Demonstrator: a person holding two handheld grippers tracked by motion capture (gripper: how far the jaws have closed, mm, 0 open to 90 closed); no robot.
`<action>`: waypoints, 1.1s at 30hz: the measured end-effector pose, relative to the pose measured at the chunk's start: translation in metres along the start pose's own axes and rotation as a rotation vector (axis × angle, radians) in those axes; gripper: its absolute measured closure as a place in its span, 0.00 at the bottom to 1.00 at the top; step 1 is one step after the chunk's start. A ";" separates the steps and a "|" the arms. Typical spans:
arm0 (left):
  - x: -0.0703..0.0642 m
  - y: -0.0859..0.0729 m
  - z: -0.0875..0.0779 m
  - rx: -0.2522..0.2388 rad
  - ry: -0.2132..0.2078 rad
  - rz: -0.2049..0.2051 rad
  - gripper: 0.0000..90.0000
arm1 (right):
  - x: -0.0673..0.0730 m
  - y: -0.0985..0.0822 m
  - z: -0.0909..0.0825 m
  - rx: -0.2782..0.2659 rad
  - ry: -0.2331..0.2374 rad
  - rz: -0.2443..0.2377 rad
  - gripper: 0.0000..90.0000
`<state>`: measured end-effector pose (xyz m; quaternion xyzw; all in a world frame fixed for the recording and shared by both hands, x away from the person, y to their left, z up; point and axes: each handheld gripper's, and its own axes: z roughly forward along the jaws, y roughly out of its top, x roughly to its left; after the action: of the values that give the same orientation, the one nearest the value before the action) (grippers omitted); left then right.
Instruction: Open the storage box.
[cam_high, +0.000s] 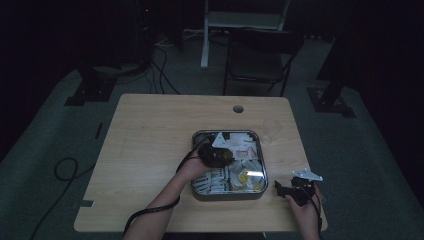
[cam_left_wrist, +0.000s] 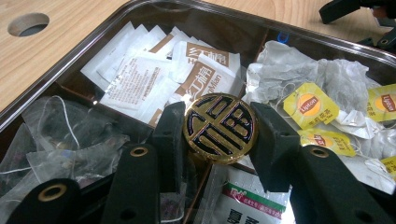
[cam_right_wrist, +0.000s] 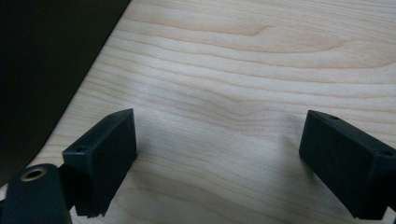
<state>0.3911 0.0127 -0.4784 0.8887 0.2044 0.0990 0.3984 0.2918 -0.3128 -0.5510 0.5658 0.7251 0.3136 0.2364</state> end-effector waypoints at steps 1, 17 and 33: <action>0.000 0.000 0.000 0.002 0.003 0.000 0.66 | 0.000 0.000 0.000 0.000 0.000 0.000 0.12; -0.001 0.008 -0.010 0.017 0.008 -0.006 0.66 | 0.000 0.000 0.000 0.000 0.000 -0.001 0.12; 0.007 0.018 -0.043 -0.020 0.047 -0.012 0.66 | 0.000 0.000 0.000 0.000 0.000 0.000 0.12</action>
<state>0.3877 0.0336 -0.4359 0.8807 0.2183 0.1196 0.4030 0.2918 -0.3127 -0.5510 0.5657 0.7251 0.3135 0.2364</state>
